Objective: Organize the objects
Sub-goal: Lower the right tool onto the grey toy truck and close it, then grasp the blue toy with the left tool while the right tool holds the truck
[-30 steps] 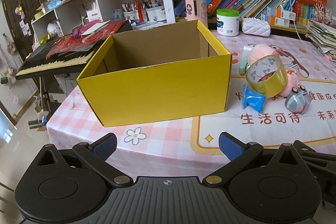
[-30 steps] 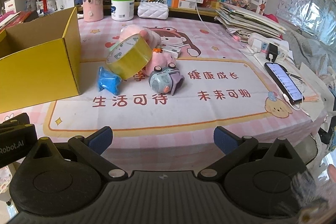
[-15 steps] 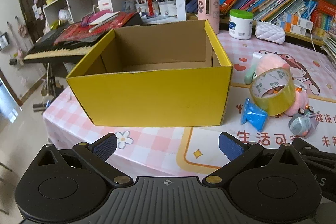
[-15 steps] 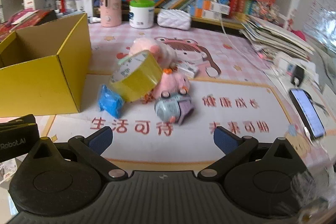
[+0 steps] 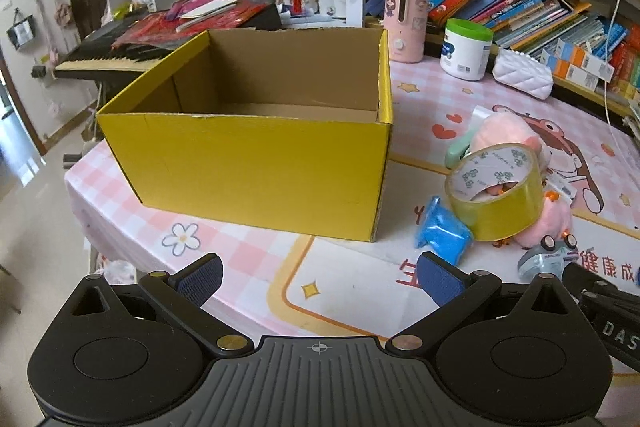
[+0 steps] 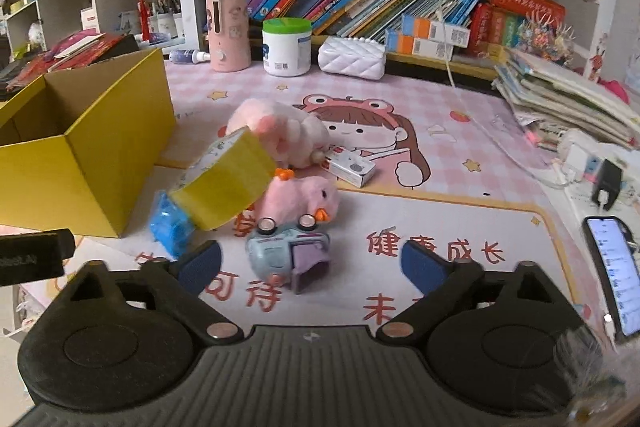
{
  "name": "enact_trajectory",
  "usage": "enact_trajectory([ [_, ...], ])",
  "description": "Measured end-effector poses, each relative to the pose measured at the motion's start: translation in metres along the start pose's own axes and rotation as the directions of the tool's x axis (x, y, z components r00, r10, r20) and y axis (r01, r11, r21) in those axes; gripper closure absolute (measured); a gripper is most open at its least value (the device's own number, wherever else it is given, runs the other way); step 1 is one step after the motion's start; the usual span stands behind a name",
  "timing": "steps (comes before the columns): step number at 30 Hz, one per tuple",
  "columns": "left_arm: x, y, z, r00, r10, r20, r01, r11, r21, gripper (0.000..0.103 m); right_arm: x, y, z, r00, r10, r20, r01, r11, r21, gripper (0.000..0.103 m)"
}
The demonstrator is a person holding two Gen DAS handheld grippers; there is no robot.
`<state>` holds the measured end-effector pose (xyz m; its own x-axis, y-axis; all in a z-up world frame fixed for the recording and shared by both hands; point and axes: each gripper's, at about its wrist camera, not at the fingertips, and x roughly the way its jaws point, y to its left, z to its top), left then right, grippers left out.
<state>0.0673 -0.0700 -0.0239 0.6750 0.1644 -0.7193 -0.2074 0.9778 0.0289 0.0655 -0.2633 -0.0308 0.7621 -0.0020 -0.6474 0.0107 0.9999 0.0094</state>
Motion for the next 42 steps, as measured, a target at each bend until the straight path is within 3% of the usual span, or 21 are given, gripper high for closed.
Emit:
enact_trajectory([
  [1,-0.001,-0.003,-0.001,1.0,0.006,0.001,-0.006,1.0,0.002,0.0,0.005,-0.005,0.0,1.0,0.016,-0.014,-0.016,1.0,0.002,0.021],
  [4,-0.003,-0.011,-0.003,1.0,0.016,0.002,-0.016,0.999,0.03,0.0,0.02,-0.013,-0.001,0.997,0.057,-0.057,-0.057,0.998,0.013,0.027],
  [8,-0.007,-0.013,-0.007,1.0,0.022,-0.002,-0.022,0.999,0.048,0.0,0.04,-0.014,0.002,0.991,0.098,-0.091,-0.099,0.995,0.002,0.029],
  [14,-0.013,-0.003,-0.013,0.999,0.038,-0.016,-0.038,0.999,0.002,0.0,0.063,-0.003,0.006,0.984,0.135,-0.112,-0.143,0.988,-0.064,0.029],
  [16,-0.014,-0.001,-0.015,0.999,0.04,-0.02,-0.04,0.999,-0.009,0.0,0.07,0.001,0.006,0.983,0.138,-0.12,-0.149,0.985,-0.086,0.039],
  [23,-0.014,-0.017,-0.015,0.998,-0.061,0.019,0.061,0.998,0.005,0.0,0.067,-0.007,0.014,0.975,0.185,-0.127,-0.195,0.978,-0.075,0.041],
  [29,0.005,-0.053,-0.006,0.994,-0.104,-0.032,0.105,0.992,0.062,0.002,0.041,-0.031,0.024,0.979,0.195,-0.065,-0.198,0.978,-0.059,0.041],
  [30,0.009,-0.059,-0.005,0.994,-0.107,-0.033,0.109,0.991,0.076,0.004,0.037,-0.036,0.025,0.981,0.188,-0.053,-0.191,0.98,-0.057,0.041],
  [35,0.032,-0.092,0.0,0.986,-0.148,-0.071,0.157,0.978,0.137,0.037,0.022,-0.061,0.029,0.988,0.152,-0.009,-0.152,0.987,-0.052,0.041],
  [38,0.044,-0.106,0.001,0.993,-0.106,-0.054,0.114,0.978,0.172,0.038,0.018,-0.071,0.028,0.99,0.142,0.003,-0.141,0.988,-0.065,0.041],
  [42,0.061,-0.106,0.006,0.997,-0.065,-0.041,0.07,0.986,0.15,0.042,0.014,-0.079,0.027,0.99,0.143,0.015,-0.142,0.987,-0.077,0.041],
])
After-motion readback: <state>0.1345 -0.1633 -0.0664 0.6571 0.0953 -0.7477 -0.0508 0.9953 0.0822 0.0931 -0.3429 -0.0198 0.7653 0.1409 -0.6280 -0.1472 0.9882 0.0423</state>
